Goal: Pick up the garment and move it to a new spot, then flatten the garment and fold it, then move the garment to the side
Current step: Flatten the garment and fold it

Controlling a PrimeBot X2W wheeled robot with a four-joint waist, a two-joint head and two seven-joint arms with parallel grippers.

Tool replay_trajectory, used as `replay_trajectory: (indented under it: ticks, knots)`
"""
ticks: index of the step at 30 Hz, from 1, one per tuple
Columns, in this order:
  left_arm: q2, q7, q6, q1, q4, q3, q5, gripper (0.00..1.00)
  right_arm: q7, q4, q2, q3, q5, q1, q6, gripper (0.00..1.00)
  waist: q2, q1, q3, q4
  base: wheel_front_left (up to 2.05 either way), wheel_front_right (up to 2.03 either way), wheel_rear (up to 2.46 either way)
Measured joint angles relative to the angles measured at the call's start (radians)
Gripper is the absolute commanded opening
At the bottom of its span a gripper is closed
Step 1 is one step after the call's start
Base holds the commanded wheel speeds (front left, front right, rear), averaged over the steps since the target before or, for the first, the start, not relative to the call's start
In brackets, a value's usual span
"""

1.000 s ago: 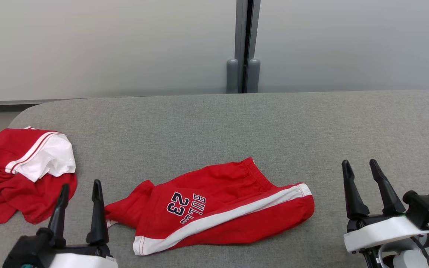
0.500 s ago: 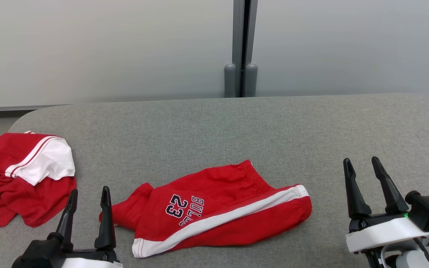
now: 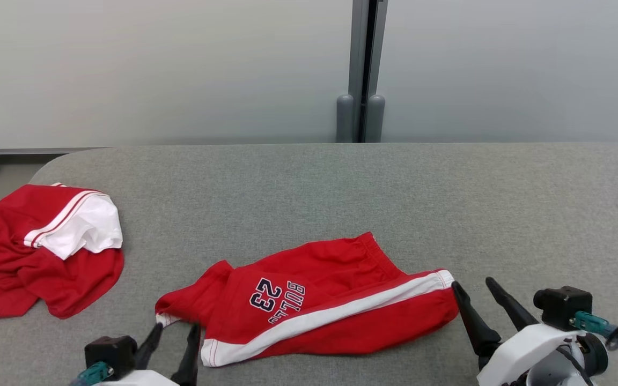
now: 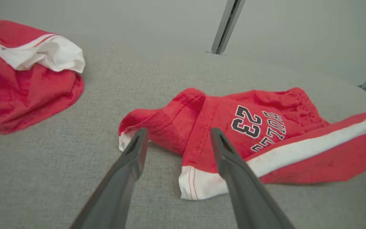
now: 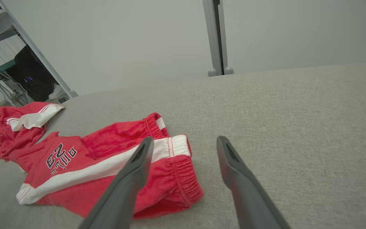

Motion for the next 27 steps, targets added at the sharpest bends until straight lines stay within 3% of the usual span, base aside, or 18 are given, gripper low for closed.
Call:
replay_trajectory:
  ticks: [4,8,16,21,22,23,25,27]
  knots:
    - [0.014,0.174,-0.019,0.002,0.010,-0.037,-0.039,1.00,0.099,0.023,-0.027,0.042,0.036,-0.028,0.000,1.00,0.0000,0.0000,0.010,0.016,0.00,0.00,0.00]
    - [0.025,0.269,-0.039,-0.004,0.006,-0.074,-0.059,1.00,0.166,0.047,-0.042,0.051,0.047,-0.080,0.000,1.00,0.0000,0.0000,0.039,0.027,0.00,0.00,0.00]
    - [0.028,0.339,-0.061,-0.056,0.026,-0.126,-0.082,1.00,0.273,0.073,-0.044,0.077,0.086,-0.140,0.000,1.00,0.0000,0.0000,0.088,0.049,0.00,0.00,0.00]
    - [0.039,0.348,-0.062,-0.073,0.054,-0.136,-0.091,1.00,0.283,0.044,-0.054,0.103,0.123,-0.147,0.000,1.00,0.0000,0.0000,0.094,0.044,0.00,0.00,0.00]
    - [0.043,0.349,-0.062,-0.078,0.061,-0.136,-0.090,1.00,0.289,0.036,-0.058,0.111,0.134,-0.147,0.000,0.92,0.0000,0.0000,0.095,0.042,0.00,0.00,0.00]
    - [0.046,0.349,-0.062,-0.082,0.065,-0.135,-0.090,1.00,0.295,0.028,-0.062,0.120,0.145,-0.147,0.000,0.72,0.0000,0.0001,0.095,0.040,0.00,0.00,0.00]
    - [0.047,0.340,-0.062,-0.084,0.072,-0.130,-0.090,1.00,0.301,0.012,-0.071,0.133,0.161,-0.143,0.000,0.51,0.0000,0.0000,0.095,0.036,0.00,0.00,0.00]
    - [0.054,0.341,-0.060,-0.099,0.081,-0.126,-0.090,1.00,0.305,0.002,-0.082,0.136,0.169,-0.142,0.000,0.52,0.0000,0.0000,0.097,0.032,0.00,0.00,0.00]
